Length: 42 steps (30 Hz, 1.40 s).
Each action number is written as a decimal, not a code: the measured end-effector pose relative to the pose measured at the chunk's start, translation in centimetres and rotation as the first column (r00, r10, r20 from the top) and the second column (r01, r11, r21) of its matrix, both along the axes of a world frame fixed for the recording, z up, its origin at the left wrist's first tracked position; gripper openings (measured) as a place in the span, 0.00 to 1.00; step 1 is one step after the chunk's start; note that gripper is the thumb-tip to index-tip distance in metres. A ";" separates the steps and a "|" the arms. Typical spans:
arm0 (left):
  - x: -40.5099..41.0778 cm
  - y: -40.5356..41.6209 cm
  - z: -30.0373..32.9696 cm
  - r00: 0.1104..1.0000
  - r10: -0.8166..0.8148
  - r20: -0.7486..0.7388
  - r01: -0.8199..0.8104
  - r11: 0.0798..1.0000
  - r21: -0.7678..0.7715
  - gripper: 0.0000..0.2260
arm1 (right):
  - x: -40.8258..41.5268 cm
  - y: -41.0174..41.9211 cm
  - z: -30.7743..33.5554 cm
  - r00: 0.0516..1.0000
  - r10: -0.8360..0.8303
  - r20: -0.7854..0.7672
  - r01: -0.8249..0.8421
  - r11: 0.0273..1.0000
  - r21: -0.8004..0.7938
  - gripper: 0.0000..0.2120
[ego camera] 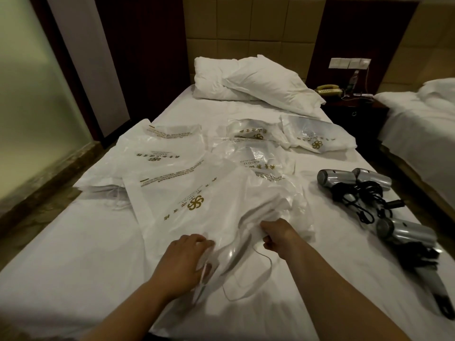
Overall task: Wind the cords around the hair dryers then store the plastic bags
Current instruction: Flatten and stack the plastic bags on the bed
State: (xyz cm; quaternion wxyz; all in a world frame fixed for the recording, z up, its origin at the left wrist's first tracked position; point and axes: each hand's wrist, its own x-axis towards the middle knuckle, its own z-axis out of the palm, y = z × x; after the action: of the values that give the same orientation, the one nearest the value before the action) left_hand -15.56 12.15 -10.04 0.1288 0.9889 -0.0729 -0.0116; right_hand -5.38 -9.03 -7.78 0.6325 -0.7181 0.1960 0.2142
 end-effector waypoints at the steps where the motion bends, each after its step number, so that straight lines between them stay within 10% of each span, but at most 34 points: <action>1: 0.2 -0.1 0.3 1.000 0.016 0.018 -0.015 1.000 -0.020 0.21 | 0.1 0.0 -0.1 1.000 0.021 0.000 -0.021 0.999 -0.045 0.07; 11: 2.8 0.7 11.2 0.811 0.444 0.381 -0.194 0.818 -0.541 0.10 | 1.2 -2.1 -2.0 0.997 -0.072 0.041 0.080 0.965 -0.250 0.07; 18: 4.6 -5.9 7.9 0.966 0.258 0.010 -0.239 0.910 -0.339 0.15 | -0.8 1.0 -1.8 0.808 -0.140 0.572 0.374 0.872 -0.315 0.25; 20: 4.9 -6.6 7.4 0.961 0.275 -0.016 -0.261 0.888 -0.379 0.14 | -2.3 2.0 -2.2 0.789 0.104 0.605 0.134 0.932 -0.335 0.21; 22: 6.4 -8.6 6.8 0.971 0.239 -0.021 -0.228 0.892 -0.389 0.16 | -1.8 -0.3 -4.1 0.801 0.240 0.549 0.014 0.909 -0.417 0.13; 27: 8.7 -11.1 6.6 0.969 0.244 -0.030 -0.235 0.885 -0.401 0.23 | 2.9 -10.9 -4.8 0.833 -0.125 0.539 0.424 0.769 -0.477 0.14; 32: 10.1 -13.0 5.7 0.953 0.301 -0.020 -0.275 0.842 -0.464 0.22 | 10.2 -20.4 -6.3 0.966 0.027 0.256 0.204 0.526 -0.826 0.27; 42: 11.8 -12.7 4.1 0.944 0.288 -0.162 -0.330 0.851 -0.408 0.13 | 19.5 -23.2 -9.5 0.995 0.006 0.097 0.059 0.755 -0.653 0.27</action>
State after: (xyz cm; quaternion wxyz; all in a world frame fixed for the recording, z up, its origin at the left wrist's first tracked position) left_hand -3.77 -0.57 -5.96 0.3468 0.9331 0.0926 -0.0212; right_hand 14.08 -32.22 -17.26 0.3526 -0.9002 0.2393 0.0896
